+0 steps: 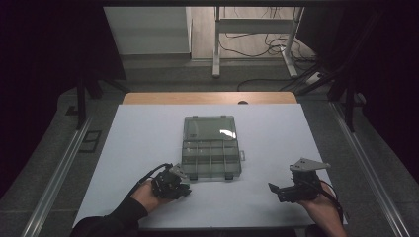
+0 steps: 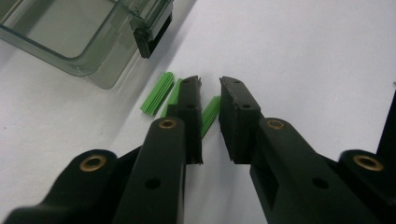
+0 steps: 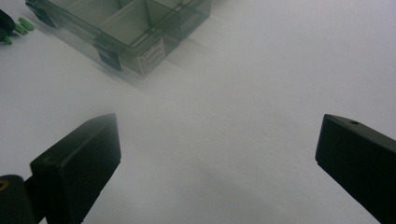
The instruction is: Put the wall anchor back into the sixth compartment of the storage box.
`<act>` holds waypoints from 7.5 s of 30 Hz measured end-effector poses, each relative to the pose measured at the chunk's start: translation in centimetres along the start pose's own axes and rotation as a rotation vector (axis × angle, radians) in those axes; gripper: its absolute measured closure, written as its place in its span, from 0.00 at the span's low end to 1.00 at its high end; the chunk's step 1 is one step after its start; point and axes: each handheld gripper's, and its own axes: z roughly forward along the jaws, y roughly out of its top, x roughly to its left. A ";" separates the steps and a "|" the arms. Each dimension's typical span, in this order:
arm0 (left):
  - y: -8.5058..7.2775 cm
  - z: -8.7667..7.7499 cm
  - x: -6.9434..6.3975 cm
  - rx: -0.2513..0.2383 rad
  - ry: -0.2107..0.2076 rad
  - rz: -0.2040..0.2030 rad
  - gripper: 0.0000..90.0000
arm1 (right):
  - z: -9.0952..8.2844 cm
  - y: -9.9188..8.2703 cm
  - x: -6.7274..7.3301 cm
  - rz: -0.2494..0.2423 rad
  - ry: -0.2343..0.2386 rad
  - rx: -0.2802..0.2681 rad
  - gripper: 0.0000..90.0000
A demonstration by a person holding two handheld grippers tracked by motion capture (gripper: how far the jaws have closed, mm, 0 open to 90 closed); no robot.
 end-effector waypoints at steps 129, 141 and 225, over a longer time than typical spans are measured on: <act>6.7 -0.4 2.7 -0.240 0.107 -0.035 0.84 | 0.0 0.0 0.0 -0.015 0.016 0.019 0.00; 6.5 -1.0 3.0 -0.250 0.113 -0.054 0.74 | 0.0 -0.1 0.0 -0.016 0.016 0.019 0.00; 0.6 -4.8 0.3 -0.173 0.095 -0.068 0.09 | -0.1 -0.2 -0.1 -0.018 0.010 0.021 0.00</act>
